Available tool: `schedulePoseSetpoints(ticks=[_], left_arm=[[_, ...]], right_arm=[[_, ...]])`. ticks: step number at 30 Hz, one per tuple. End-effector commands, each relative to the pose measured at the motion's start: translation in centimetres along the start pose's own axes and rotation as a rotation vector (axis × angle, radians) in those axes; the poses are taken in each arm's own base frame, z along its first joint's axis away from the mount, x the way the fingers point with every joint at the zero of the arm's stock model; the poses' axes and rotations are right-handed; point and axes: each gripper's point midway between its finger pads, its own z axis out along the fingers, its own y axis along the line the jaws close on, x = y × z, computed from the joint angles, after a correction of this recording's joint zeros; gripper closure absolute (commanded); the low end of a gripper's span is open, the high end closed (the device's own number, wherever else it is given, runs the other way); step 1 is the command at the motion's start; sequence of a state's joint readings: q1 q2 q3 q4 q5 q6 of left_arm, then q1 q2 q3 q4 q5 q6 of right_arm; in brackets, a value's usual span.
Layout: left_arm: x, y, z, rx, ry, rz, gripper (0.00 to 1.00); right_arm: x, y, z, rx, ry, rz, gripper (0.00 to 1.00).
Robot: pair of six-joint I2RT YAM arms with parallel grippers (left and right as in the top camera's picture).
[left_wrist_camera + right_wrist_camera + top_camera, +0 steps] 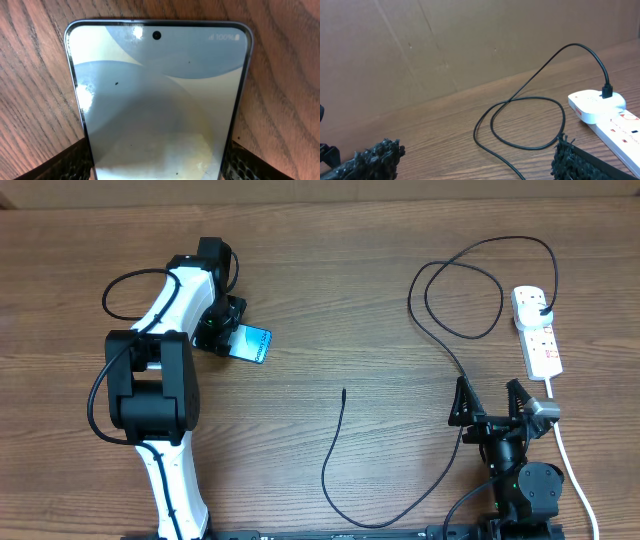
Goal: Plug charger to phone and switch on socket
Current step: 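Lift the phone with the left gripper and raise it upright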
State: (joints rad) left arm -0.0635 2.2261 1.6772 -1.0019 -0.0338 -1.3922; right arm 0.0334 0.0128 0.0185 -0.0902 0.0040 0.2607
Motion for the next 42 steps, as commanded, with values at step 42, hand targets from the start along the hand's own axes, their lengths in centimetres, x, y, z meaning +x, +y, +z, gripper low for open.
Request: schedulePoseSetpoints(ticks=[42], left_arm=[[1.1, -2.0, -1.7, 0.027, 0.109, 0.105, 0.96]], right_arm=[[0.2, 0.0, 0.0, -0.004, -0.004, -0.002, 0.00]])
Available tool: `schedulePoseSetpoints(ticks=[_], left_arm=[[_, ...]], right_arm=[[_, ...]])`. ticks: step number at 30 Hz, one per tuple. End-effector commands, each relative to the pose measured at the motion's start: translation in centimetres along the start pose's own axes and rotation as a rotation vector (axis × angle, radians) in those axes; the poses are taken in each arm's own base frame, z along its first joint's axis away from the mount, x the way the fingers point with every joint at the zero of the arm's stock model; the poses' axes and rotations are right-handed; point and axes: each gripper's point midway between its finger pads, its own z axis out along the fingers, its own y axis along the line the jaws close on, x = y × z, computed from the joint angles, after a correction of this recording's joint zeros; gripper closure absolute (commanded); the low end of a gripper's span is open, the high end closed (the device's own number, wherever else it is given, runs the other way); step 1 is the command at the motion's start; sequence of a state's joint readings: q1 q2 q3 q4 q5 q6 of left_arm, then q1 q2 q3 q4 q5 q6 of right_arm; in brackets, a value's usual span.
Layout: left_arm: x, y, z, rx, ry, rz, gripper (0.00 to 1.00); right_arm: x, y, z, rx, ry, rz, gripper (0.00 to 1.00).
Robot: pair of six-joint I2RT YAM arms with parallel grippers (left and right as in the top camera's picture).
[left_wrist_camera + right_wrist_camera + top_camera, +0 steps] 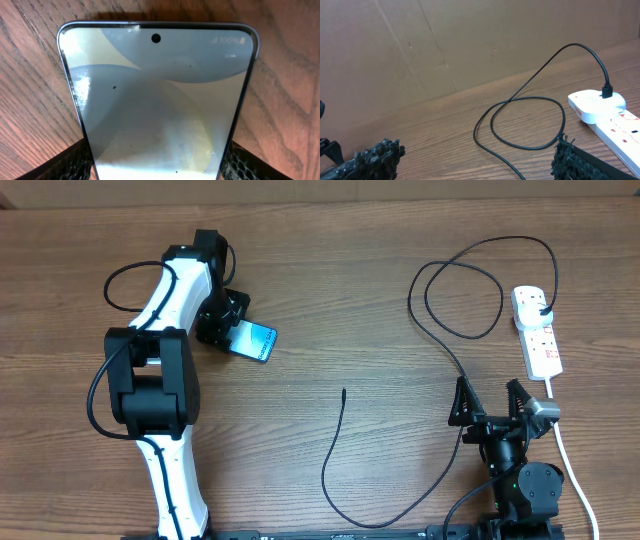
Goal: Plug charger to phone and switch on socket
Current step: 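Lift the phone with the left gripper and raise it upright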
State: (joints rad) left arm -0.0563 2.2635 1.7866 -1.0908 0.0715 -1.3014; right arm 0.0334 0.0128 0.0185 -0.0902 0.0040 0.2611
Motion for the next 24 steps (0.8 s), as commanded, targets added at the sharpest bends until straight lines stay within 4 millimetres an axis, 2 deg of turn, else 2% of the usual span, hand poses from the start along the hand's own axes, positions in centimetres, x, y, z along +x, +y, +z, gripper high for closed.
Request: schedulePoseSetpoints(ticks=[1, 5, 10, 14, 16, 19, 24], left_arm=[[-0.1, -0.8, -0.6, 0.019, 0.003, 0.023, 0.96], [0.3, -1.0, -1.2, 0.021, 0.027, 0.025, 0.96], [1.2, -2.4, -2.8, 0.075, 0.080, 0.065, 0.96], [2.6, -4.3, -4.8, 0.162, 0.156, 0.131, 0.96], [4.1, -5.3, -6.1, 0.222, 0.240, 0.167, 0.96], [7.9, -6.6, -8.3, 0.329, 0.471, 0.205, 0.96], [11.3, -7.2, -11.1, 0.420, 0.716, 0.224, 0.96]], right_arm=[[0.2, 0.0, 0.0, -0.004, -0.004, -0.003, 0.00], [0.2, 0.0, 0.0, -0.004, -0.004, -0.003, 0.00], [0.2, 0.0, 0.0, -0.004, -0.004, -0.003, 0.00], [0.2, 0.0, 0.0, -0.004, -0.004, -0.003, 0.00], [0.2, 0.0, 0.0, -0.004, -0.004, -0.003, 0.00], [0.2, 0.0, 0.0, -0.004, -0.004, -0.003, 0.00], [0.2, 0.0, 0.0, -0.004, -0.004, -0.003, 0.00]])
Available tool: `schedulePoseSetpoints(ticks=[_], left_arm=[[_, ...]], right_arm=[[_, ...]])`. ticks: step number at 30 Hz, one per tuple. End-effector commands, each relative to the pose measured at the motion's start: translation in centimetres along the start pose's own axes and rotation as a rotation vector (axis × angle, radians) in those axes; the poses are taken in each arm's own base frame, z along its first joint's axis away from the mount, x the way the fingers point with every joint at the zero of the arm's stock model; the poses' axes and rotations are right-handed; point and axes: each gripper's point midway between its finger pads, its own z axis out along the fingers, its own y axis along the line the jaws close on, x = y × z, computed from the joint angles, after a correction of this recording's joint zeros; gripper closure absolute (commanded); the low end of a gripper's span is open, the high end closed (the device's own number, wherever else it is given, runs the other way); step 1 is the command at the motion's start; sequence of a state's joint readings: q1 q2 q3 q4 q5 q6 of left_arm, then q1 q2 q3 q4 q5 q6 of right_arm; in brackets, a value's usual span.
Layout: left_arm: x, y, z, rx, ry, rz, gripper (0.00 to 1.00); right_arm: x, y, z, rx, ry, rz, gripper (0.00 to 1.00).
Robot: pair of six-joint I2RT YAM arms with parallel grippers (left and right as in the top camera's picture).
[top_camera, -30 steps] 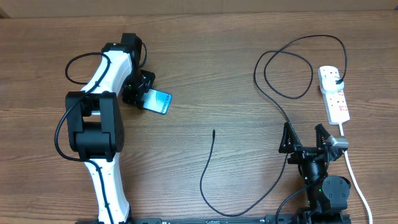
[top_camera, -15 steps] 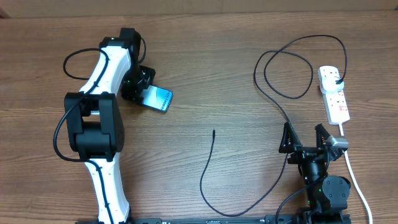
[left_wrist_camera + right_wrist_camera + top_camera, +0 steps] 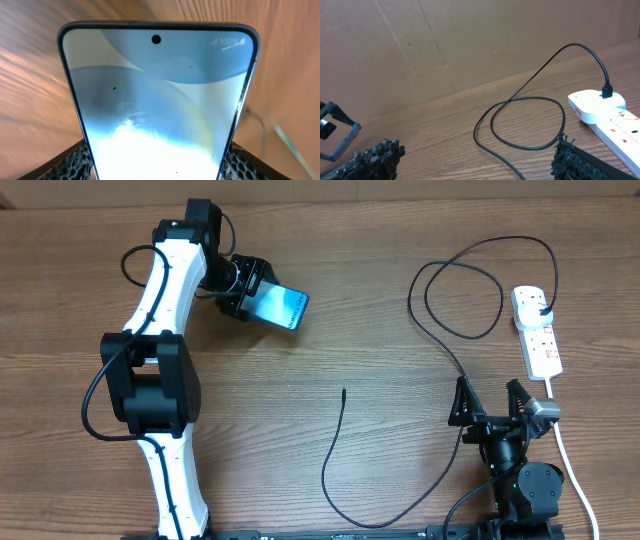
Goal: Plug charger to phone and switch on socket
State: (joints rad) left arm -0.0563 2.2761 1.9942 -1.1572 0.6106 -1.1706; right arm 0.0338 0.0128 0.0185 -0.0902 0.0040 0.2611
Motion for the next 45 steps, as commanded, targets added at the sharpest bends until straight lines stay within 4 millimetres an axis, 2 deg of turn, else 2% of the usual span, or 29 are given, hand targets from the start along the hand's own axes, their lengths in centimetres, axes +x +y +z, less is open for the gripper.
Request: schedulePoseSetpoints(ticks=[1, 3, 8, 19, 45], left_arm=[[5.2, -3.0, -1.7, 0.157, 0.292, 0.049, 0.96], [6.8, -3.7, -2.4, 0.201, 0.391, 0.052, 0.96], [8.8, -4.4, -3.5, 0.256, 0.517, 0.062, 0.96], [11.3, -5.4, -5.7, 0.340, 0.704, 0.071, 0.96], [11.7, -5.5, -6.1, 0.352, 0.732, 0.072, 0.96]], right_arm=[[0.2, 0.0, 0.0, -0.003, -0.004, -0.003, 0.00], [0.2, 0.0, 0.0, -0.004, -0.004, -0.003, 0.00], [0.2, 0.0, 0.0, -0.003, -0.004, -0.003, 0.00], [0.2, 0.0, 0.0, -0.003, -0.004, -0.003, 0.00], [0.2, 0.0, 0.0, -0.003, -0.004, -0.003, 0.00]])
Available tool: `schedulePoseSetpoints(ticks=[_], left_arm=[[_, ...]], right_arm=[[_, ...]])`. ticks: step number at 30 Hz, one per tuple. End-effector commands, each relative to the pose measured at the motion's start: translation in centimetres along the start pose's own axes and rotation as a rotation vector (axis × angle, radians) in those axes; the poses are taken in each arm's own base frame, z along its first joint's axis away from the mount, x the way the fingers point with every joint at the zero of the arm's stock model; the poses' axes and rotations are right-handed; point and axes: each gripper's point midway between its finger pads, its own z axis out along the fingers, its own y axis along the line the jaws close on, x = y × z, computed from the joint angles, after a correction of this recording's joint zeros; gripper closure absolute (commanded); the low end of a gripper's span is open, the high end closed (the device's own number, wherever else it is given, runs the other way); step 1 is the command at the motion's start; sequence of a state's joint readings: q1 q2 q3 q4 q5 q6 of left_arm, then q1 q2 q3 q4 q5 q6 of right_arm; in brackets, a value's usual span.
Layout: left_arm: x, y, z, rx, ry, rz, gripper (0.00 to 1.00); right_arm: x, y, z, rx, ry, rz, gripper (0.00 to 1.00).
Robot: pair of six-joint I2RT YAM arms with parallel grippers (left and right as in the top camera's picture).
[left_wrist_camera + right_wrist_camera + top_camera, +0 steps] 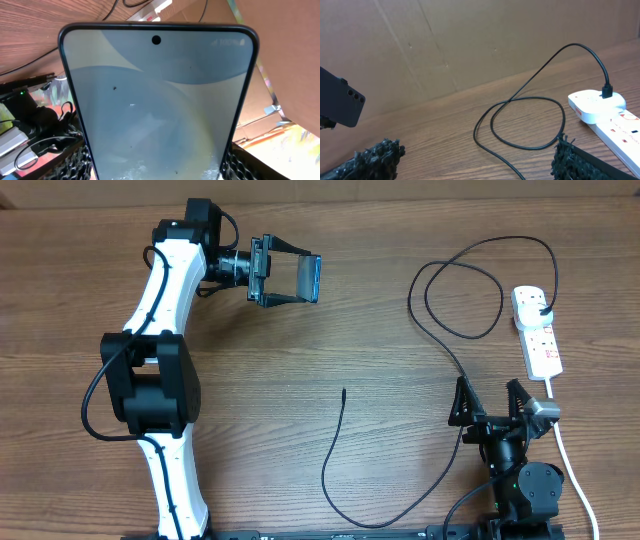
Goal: Plug charger to phone and switch on socket
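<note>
A phone point(312, 277) with a lit blue-grey screen point(157, 100) hangs in the air at the far left, turned on its edge. My left gripper point(298, 277) is shut on its lower end, with fingers point(75, 162) at both sides. In the right wrist view the phone's dark back point(340, 102) shows at the left. The black charger cable point(330, 460) lies on the table, its free end point(343, 392) near the middle and its other end plugged into the white power strip point(540, 345). At the front right my right gripper point(490, 405) stands open and holds nothing.
The cable makes a wide loop point(527, 120) left of the power strip point(605, 112) and passes close by the right gripper's fingers point(570, 155). A white cord point(570, 470) runs from the strip to the front edge. Brown cardboard point(470, 40) stands behind the table.
The left gripper has turned the phone from screen-up to standing on edge and moved it a little farther right and away from me. The right arm and the cable have not moved.
My left gripper was shut on the phone low at the left of the table. Then the phone had shifted slightly right. After that it was up and at the far side, screen upward. Now it is held on edge in the air.
</note>
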State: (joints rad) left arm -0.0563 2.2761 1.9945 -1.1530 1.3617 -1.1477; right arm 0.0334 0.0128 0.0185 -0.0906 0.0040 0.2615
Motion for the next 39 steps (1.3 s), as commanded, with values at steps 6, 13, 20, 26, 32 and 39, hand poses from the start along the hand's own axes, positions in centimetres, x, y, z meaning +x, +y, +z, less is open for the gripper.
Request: schedulePoseSetpoints(ticks=[6, 13, 20, 26, 32, 39], left_arm=[[1.45, -1.18, -0.29, 0.032, 0.051, 0.051, 0.96], [1.45, -1.18, -0.29, 0.032, 0.051, 0.051, 0.96], [1.20, -1.07, -0.27, 0.026, 0.037, 0.050, 0.96], [1.21, -1.07, -0.25, 0.025, 0.037, 0.051, 0.96], [1.20, -1.07, -0.27, 0.026, 0.037, 0.050, 0.96], [1.20, -1.07, -0.27, 0.026, 0.036, 0.051, 0.96]], right_arm=[[0.17, 0.02, 0.01, -0.004, -0.004, -0.003, 0.00], [0.17, 0.03, 0.01, -0.004, -0.004, -0.003, 0.00], [0.17, 0.02, 0.01, -0.004, -0.004, -0.003, 0.00], [0.17, 0.03, 0.01, -0.004, -0.004, -0.003, 0.00], [0.16, 0.03, 0.01, -0.004, -0.005, -0.003, 0.00], [0.17, 0.02, 0.01, -0.004, -0.004, -0.003, 0.00]])
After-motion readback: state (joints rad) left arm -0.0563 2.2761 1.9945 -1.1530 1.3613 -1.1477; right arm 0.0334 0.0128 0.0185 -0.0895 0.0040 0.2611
